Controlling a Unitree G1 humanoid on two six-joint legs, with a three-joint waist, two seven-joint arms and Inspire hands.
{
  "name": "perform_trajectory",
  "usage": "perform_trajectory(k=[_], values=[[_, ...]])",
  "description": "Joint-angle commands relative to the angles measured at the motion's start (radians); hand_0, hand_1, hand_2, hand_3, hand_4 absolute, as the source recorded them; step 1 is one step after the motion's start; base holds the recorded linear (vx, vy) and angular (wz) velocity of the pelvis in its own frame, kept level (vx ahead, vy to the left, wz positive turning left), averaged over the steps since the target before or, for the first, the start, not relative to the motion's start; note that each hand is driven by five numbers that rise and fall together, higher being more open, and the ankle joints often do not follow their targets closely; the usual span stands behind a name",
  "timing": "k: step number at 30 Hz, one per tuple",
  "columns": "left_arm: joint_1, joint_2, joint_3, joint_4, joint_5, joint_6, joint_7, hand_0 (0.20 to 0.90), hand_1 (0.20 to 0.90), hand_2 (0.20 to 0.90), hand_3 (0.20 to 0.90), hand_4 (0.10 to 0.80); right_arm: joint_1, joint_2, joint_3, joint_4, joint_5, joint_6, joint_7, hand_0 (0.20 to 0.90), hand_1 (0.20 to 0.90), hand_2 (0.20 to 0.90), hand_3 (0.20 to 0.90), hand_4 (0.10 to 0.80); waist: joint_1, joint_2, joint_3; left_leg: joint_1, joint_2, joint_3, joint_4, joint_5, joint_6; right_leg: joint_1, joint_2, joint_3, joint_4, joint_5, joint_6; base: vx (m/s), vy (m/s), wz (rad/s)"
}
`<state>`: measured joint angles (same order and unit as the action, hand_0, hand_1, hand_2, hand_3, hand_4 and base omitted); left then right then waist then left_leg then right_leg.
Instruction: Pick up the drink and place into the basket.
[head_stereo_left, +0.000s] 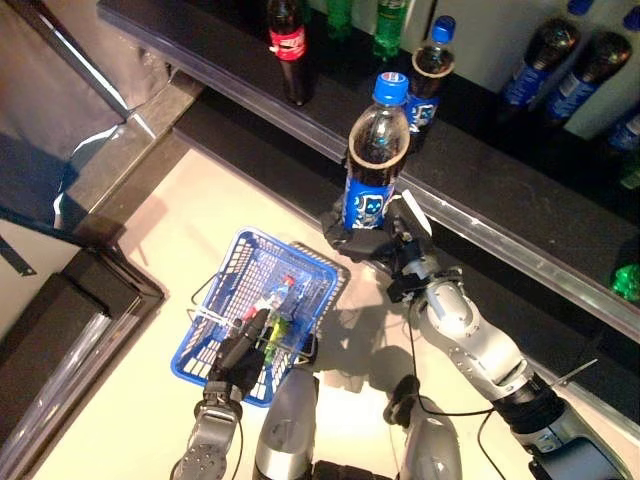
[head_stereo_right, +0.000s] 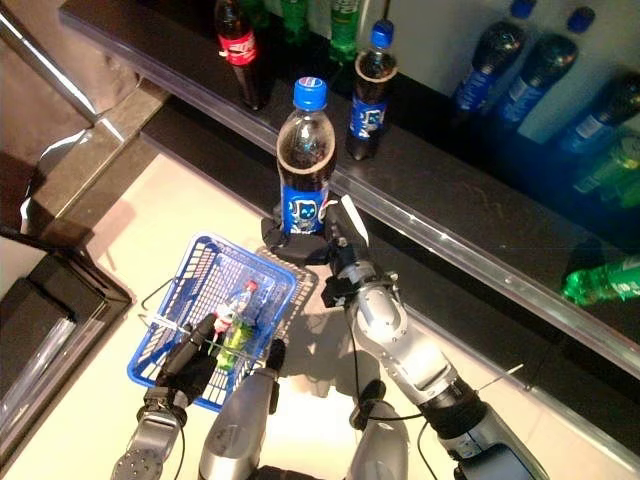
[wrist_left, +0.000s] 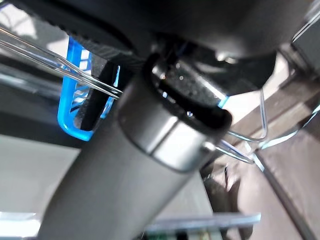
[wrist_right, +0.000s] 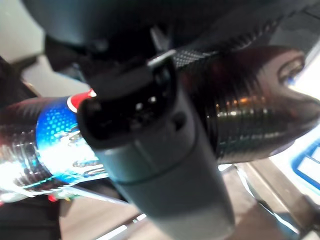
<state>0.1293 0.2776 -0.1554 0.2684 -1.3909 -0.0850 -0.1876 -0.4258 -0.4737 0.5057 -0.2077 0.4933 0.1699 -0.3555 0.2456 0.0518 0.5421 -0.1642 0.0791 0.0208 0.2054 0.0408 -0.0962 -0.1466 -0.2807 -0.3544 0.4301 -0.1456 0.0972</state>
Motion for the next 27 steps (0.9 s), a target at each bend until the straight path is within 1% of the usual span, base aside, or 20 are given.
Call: perform_trajectory(k=[1,5,12,13,18,22,25,27], values=[[-0.041,0.066,-0.01,-0.464,0.031,-0.056,-0.178,0.3,0.3,0.3,0.2,0.1,-0.139,0.067,-0.01,-0.204,0.006,-0.136,-0.046,0.3,0.3,0.3,0.2,0.1,0.014,0.019,-0.139,-0.001,-0.05,-0.023,0.046,0.005,0.025,0.108,0.071,-0.051,-0.061,-0.001,-0.07,-0.001,-0.029,0.19],[-0.064,0.094,-0.028,-0.598,0.009,-0.005,-0.201,0.3,0.3,0.3,0.2,0.1,-0.153,0.097,0.031,-0.172,-0.015,-0.126,-0.092,0.3,0.3,0.3,0.2,0.1,0.049,0.026,-0.127,-0.008,-0.065,-0.057,0.043,0.01,0.028,0.117,0.064,-0.083,-0.058,-0.003,-0.069,-0.025,-0.035,0.18],[-0.106,0.122,-0.048,-0.705,-0.011,0.062,-0.242,0.3,0.3,0.3,0.2,0.1,-0.182,0.139,0.077,-0.109,0.007,-0.111,-0.157,0.3,0.3,0.3,0.2,0.1,0.092,0.029,-0.117,-0.014,-0.084,-0.103,0.029,0.017,0.031,0.129,0.058,-0.127,-0.056,-0.001,-0.067,-0.003,-0.041,0.25],[-0.118,0.127,-0.055,-0.726,-0.022,0.083,-0.253,0.3,0.3,0.3,0.2,0.1,-0.186,0.152,0.09,-0.091,0.01,-0.104,-0.172,0.3,0.3,0.3,0.2,0.1,0.102,0.029,-0.115,-0.016,-0.09,-0.115,0.025,0.016,0.033,0.128,0.057,-0.134,-0.055,0.0,-0.065,-0.004,-0.041,0.22],[-0.142,0.131,-0.073,-0.763,-0.043,0.144,-0.308,0.3,0.3,0.3,0.2,0.1,-0.202,0.19,0.122,-0.021,0.011,-0.101,-0.206,0.3,0.3,0.3,0.2,0.1,0.127,0.028,-0.11,-0.022,-0.102,-0.144,0.016,0.02,0.037,0.134,0.056,-0.158,-0.058,0.004,-0.063,0.0,-0.049,0.16],[-0.16,0.134,-0.089,-0.785,-0.052,0.174,-0.354,0.3,0.3,0.3,0.2,0.1,-0.22,0.231,0.146,0.071,-0.015,-0.085,-0.237,0.3,0.3,0.3,0.2,0.1,0.145,0.031,-0.115,-0.022,-0.114,-0.163,0.01,0.021,0.04,0.14,0.052,-0.173,-0.063,0.006,-0.06,0.023,-0.015,0.19],[-0.169,0.135,-0.088,-0.795,-0.066,0.19,-0.385,0.3,0.3,0.3,0.2,0.1,-0.225,0.244,0.152,0.122,-0.007,-0.08,-0.247,0.3,0.3,0.3,0.2,0.1,0.152,0.034,-0.116,-0.026,-0.12,-0.171,0.008,0.023,0.043,0.138,0.048,-0.179,-0.064,0.009,-0.057,0.003,0.004,0.1],[-0.172,0.135,-0.089,-0.815,-0.106,0.238,-0.441,0.3,0.3,0.3,0.2,0.1,-0.215,0.259,0.156,0.203,-0.005,-0.09,-0.259,0.3,0.3,0.3,0.2,0.1,0.164,0.038,-0.113,-0.033,-0.125,-0.181,0.007,0.023,0.045,0.137,0.044,-0.188,-0.064,0.011,-0.055,0.003,-0.002,0.19]])
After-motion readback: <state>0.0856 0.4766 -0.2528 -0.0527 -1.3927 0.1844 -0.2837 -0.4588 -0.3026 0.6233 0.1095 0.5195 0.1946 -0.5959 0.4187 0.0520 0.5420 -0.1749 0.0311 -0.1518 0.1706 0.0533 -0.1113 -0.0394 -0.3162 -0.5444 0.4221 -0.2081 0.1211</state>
